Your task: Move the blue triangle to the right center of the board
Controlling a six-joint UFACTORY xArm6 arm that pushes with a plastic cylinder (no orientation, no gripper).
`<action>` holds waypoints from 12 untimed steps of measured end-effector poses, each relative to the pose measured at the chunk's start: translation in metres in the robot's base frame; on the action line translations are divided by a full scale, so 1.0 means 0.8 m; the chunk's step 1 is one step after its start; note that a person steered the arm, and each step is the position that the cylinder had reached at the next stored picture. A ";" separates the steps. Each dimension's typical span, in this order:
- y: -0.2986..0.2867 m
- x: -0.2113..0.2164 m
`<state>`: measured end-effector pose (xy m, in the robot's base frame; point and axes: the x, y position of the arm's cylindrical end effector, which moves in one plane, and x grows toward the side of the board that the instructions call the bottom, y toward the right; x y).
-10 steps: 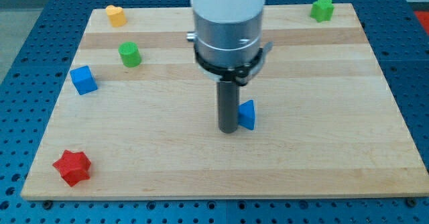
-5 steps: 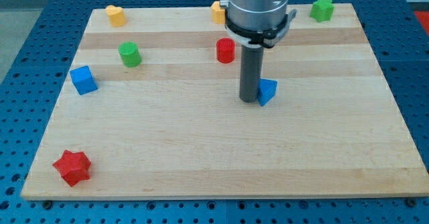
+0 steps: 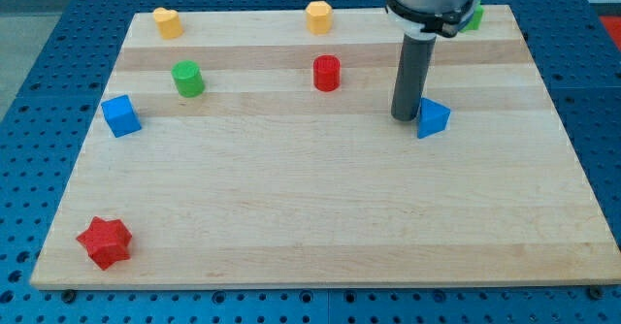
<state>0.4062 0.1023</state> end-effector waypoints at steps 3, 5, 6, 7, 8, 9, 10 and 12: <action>0.008 0.013; 0.030 0.018; 0.065 0.031; 0.073 0.032; 0.063 0.039; 0.061 0.082; 0.064 0.087; 0.068 0.070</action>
<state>0.4625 0.1566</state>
